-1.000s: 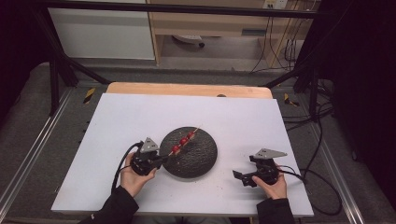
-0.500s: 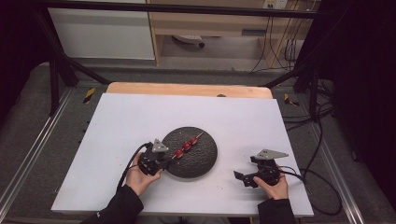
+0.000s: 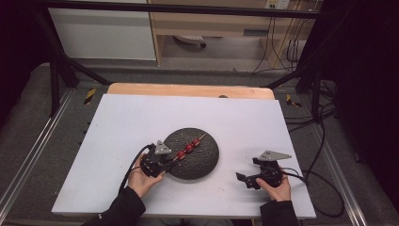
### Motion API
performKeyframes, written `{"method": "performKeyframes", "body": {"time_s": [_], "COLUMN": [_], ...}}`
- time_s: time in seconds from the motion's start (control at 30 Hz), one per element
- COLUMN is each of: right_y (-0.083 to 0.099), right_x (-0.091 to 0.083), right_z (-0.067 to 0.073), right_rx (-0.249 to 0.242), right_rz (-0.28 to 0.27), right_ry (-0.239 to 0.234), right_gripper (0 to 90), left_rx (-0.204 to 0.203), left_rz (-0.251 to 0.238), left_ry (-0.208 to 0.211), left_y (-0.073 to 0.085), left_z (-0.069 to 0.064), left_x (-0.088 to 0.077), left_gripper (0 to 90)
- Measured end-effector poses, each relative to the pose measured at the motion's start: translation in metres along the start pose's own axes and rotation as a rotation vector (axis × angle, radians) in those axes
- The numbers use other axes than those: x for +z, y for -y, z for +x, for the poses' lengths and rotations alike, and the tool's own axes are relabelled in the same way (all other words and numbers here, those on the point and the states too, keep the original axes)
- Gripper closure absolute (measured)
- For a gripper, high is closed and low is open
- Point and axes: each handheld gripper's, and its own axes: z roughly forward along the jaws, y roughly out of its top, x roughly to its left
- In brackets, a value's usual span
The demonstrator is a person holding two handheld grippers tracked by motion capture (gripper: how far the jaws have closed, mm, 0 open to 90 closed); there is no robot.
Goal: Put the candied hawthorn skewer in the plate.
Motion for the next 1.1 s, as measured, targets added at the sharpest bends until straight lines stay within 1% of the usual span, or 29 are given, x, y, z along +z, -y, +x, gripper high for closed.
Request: {"method": "performKeyframes", "body": {"time_s": [0.1, 0.23, 0.33, 0.4, 0.47, 0.57, 0.63, 0.8, 0.9, 1.0, 1.1], "right_y": [0.000, 0.000, 0.000, 0.000, 0.000, 0.000, 0.000, 0.000, 0.000, 0.000, 0.000], "right_x": [0.000, 0.000, 0.000, 0.000, 0.000, 0.000, 0.000, 0.000, 0.000, 0.000, 0.000], "right_z": [0.000, 0.000, 0.000, 0.000, 0.000, 0.000, 0.000, 0.000, 0.000, 0.000, 0.000], "right_rx": [-0.003, 0.001, 0.001, 0.001, -0.003, 0.000, 0.001, 0.000, 0.000, -0.002, -0.001], "right_rz": [0.002, 0.003, 0.004, 0.004, 0.003, 0.006, 0.007, 0.009, 0.011, 0.009, 0.010], "right_ry": [0.002, 0.003, 0.005, 0.006, 0.005, 0.003, 0.003, 0.002, 0.004, 0.003, 0.004], "right_gripper": [0.7, 0.7, 0.7, 0.7, 0.7, 0.7, 0.7, 0.7, 0.7, 0.7, 0.6], "left_rx": [0.007, 0.012, 0.024, 0.026, 0.024, 0.022, 0.016, -0.003, -0.024, -0.047, -0.085], "left_rz": [-0.008, -0.014, -0.014, -0.004, 0.001, -0.007, -0.021, -0.027, -0.036, -0.046, -0.065], "left_ry": [0.009, 0.014, 0.011, 0.025, 0.039, 0.041, 0.038, 0.022, 0.012, -0.001, -0.013], "left_y": [0.001, 0.004, 0.006, 0.009, 0.013, 0.019, 0.024, 0.040, 0.049, 0.059, 0.070], "left_z": [0.003, 0.008, 0.014, 0.019, 0.023, 0.030, 0.036, 0.049, 0.056, 0.063, 0.068], "left_x": [-0.006, -0.014, -0.022, -0.027, -0.033, -0.041, -0.047, -0.059, -0.063, -0.064, -0.064], "left_gripper": [74.2, 62.0, 52.4, 45.8, 41.7, 34.7, 30.7, 21.2, 17.0, 14.7, 12.2]}}
